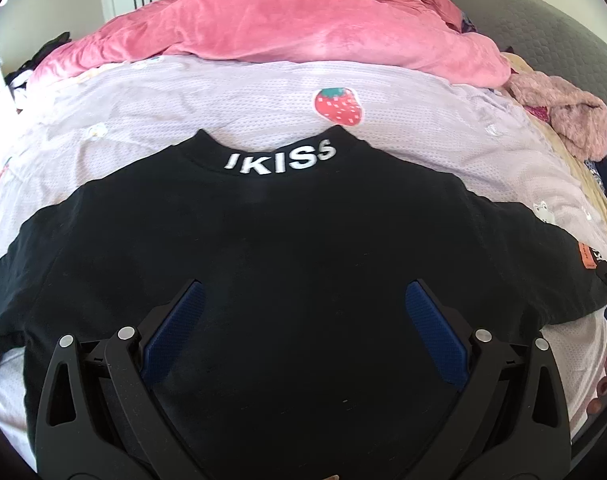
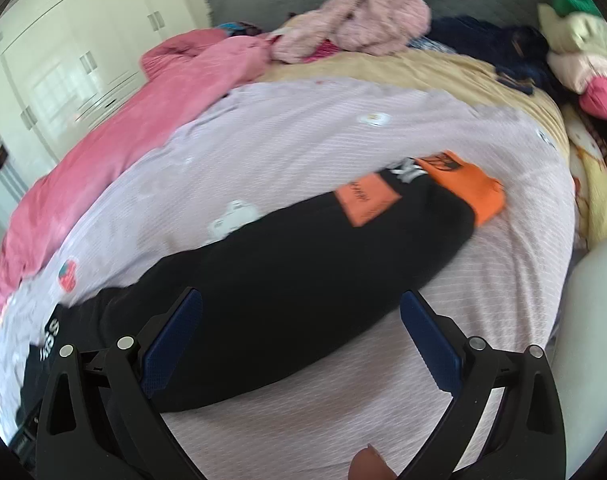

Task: Fold small clothes
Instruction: 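Move the right tool to the orange-tagged cuff of a sleeve, then close the right tool on the orange cuff and lift the sleeve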

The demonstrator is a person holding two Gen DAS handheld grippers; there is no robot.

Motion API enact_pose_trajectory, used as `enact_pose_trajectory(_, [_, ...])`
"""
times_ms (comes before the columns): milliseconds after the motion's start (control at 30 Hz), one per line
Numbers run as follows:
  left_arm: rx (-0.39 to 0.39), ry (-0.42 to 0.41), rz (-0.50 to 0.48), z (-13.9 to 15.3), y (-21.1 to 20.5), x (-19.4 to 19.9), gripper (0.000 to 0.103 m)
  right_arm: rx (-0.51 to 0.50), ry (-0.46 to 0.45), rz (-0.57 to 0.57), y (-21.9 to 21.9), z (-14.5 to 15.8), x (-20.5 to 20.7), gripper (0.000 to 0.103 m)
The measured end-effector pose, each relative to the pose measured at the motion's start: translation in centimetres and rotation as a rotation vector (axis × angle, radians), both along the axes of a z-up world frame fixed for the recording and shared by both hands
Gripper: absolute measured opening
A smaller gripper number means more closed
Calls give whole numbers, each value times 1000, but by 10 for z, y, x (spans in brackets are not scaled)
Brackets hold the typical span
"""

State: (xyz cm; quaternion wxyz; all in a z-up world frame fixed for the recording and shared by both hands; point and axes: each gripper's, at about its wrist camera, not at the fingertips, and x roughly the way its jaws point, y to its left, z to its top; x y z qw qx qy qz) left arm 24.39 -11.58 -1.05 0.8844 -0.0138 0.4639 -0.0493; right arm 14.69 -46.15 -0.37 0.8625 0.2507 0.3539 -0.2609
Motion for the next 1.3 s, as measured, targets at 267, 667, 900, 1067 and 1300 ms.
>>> enact_pose_trajectory(267, [-8, 19, -75, -15, -22, 12, 95, 104, 11, -131, -53, -17, -2, 99])
enact_pose_trajectory(667, [-20, 42, -65, -29, -20, 24, 95, 248, -93, -208, -92, -22, 13, 80])
enact_pose_trajectory(900, [-35, 38, -55, -28, -13, 17, 95, 168, -180, -150, -89, -4, 27, 13])
enact_pose_trajectory(1067, [-86, 30, -17, -23, -1, 11, 95, 94, -271, 11, -52, 22, 32, 9])
enact_pose_trajectory(1300, [-124, 14, 71, -11, 32, 0, 95, -18, -350, 383, 59, 53, 53, 8])
